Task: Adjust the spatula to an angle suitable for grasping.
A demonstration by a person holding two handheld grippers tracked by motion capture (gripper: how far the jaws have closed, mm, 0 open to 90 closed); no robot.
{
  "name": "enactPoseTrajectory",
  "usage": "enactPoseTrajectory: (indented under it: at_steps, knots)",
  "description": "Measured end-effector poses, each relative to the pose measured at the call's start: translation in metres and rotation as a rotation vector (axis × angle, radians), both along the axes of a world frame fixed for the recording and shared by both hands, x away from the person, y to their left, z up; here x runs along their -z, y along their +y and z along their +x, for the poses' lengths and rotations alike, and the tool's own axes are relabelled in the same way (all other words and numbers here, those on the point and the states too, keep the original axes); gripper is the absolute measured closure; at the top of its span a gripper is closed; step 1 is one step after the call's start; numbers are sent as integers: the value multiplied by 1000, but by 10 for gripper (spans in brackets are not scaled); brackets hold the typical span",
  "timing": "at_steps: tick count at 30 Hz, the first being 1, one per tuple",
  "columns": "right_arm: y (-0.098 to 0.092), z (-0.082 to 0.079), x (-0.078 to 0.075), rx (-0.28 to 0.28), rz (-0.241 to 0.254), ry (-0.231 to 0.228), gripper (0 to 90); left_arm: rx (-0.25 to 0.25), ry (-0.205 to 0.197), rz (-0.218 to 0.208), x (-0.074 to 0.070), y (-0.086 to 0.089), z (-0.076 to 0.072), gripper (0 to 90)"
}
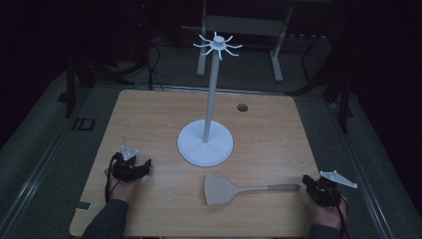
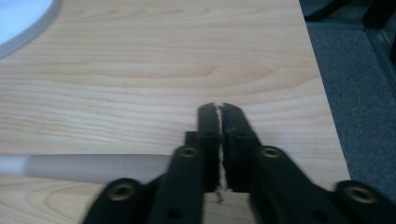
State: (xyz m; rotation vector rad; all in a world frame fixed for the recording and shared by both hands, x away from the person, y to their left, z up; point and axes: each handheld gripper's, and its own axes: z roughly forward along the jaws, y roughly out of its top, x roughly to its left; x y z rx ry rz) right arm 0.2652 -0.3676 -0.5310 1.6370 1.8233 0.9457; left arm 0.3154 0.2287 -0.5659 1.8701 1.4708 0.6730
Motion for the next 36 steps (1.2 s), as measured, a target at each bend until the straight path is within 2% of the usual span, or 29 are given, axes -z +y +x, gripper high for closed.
enactPoseTrajectory:
  at_steps: [8, 12, 14, 16, 18, 23, 29, 36]
  knots:
    - [-6, 5, 13, 6, -3, 63, 899, 11, 1, -3, -1, -1, -1, 358]
    - [-11, 7, 21, 8, 17, 104, 899, 9, -3, -7, -1, 0, -1, 358]
    - [-11, 7, 22, 5, 22, 108, 899, 10, -2, -7, -1, 0, -1, 358]
    - [-11, 6, 24, -18, 54, 109, 900, 12, -5, -7, -1, -1, -1, 358]
    - [-10, 6, 24, -20, 49, 112, 900, 13, -6, -8, -1, -1, -1, 358]
    - [-12, 5, 25, -46, 80, 111, 900, 15, -7, -7, -1, -1, -1, 358]
    - [-1, 4, 24, -103, 63, 114, 900, 16, -9, -8, -1, -1, -1, 357]
    - [25, 2, 24, -174, 56, 118, 900, 17, -10, -4, -1, -1, -1, 357]
